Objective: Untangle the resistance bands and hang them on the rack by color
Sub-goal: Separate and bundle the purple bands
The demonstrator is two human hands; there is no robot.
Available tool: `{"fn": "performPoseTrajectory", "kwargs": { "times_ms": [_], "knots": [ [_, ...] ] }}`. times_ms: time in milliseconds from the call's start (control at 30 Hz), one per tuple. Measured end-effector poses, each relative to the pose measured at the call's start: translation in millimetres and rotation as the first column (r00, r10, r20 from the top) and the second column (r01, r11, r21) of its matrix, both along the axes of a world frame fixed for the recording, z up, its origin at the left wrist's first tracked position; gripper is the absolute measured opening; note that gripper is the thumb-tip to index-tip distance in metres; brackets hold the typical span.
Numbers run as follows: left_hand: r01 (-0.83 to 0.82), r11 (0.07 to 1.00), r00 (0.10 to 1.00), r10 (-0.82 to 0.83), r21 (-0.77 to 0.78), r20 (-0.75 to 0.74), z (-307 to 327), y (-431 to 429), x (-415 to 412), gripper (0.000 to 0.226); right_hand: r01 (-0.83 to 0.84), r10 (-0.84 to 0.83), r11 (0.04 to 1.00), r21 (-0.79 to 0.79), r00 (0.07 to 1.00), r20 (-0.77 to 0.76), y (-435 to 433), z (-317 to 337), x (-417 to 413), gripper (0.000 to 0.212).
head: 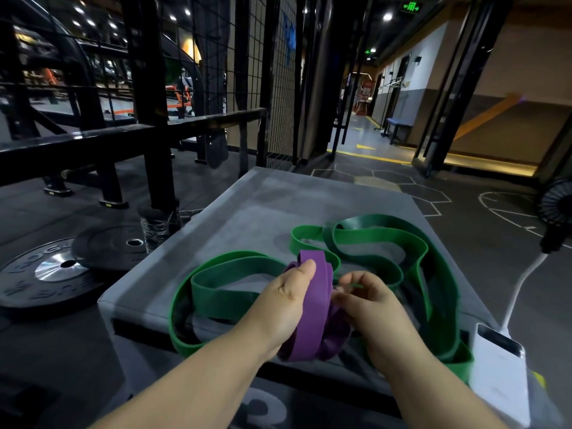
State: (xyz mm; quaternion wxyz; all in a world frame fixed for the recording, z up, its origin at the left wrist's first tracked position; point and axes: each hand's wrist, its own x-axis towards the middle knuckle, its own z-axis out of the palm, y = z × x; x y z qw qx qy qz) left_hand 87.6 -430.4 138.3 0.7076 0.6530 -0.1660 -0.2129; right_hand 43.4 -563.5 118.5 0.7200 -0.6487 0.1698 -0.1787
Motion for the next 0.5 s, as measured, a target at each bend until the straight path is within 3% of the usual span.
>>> {"fn": "performPoseTrajectory", "kwargs": {
  "times_ms": [100,200,300,333,433,500],
  "knots": [
    [0.050,0.998,0.997,-0.052,-0.028,-0.051,-4,-1,1,0.039,0.003,-0.018,0.985,-0.175,0.996,-0.087,-5,-1,0,0.017],
    [0.040,0.994,0.997,-0.046,-0.100,-0.066,-5,-2,3,0.065,-0.086,0.061,0.981,-0.175,0.988,-0.141,-4,-3,-1,0.013],
    [0.022,0.990,0.998,-0.030,-0.139,-0.056,-10,-3,8,0.104,-0.077,0.071,0.985,-0.152,0.996,-0.047,0,-3,-2,0.012],
    [0.011,0.991,0.998,-0.019,-0.130,-0.056,-11,-3,10,0.104,-0.049,0.048,0.990,-0.132,0.999,-0.013,0,-2,-2,0.013],
    [0.003,0.998,1.000,-0.004,-0.063,-0.020,-11,-2,13,0.064,0.011,-0.008,0.995,-0.095,0.999,0.039,-3,2,-1,0.013],
    [0.005,1.000,1.000,-0.005,-0.018,0.018,-15,-3,14,0.049,-0.033,0.035,0.995,-0.090,0.999,0.025,-3,4,-4,0.004]
  ]
}}
